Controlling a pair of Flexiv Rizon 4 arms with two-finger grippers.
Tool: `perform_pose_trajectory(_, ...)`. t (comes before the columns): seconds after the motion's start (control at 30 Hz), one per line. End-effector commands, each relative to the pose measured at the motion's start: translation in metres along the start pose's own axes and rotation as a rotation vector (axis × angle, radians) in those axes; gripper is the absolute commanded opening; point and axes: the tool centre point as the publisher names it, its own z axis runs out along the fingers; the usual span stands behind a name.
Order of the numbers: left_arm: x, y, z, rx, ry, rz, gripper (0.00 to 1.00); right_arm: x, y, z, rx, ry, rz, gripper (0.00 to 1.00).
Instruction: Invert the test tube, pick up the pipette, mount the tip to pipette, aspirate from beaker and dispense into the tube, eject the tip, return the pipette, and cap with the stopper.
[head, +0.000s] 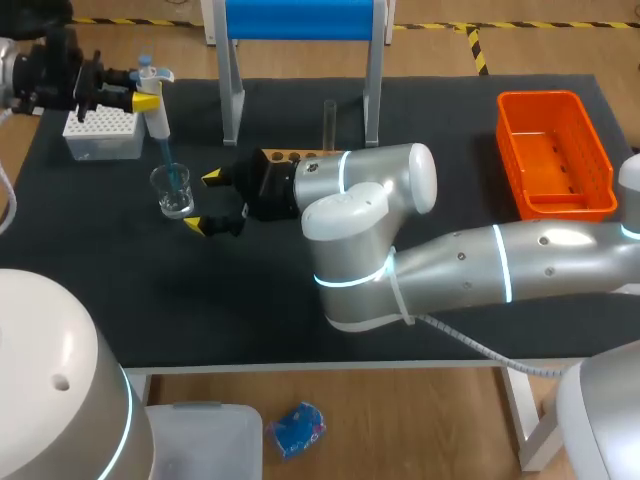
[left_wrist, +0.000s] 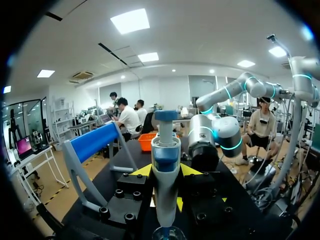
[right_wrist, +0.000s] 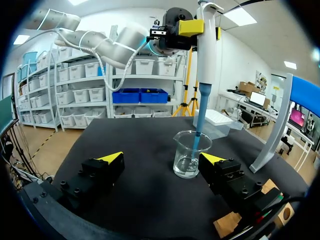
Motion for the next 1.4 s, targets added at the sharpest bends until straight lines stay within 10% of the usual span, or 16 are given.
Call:
perform_pose_trajectory(0.03, -0.001, 0.005, -0.001, 0.009, 0.005, 0.001, 0.0, 0.0, -0.001, 0.002, -0.003, -0.004, 0.0, 1.0)
perform_pose_trajectory(1.4, 0.001, 0.017, -0.001, 0.024, 0.003, -0.026, 0.0, 0.0, -0.001, 0.002, -0.003, -0.004, 0.0, 1.0)
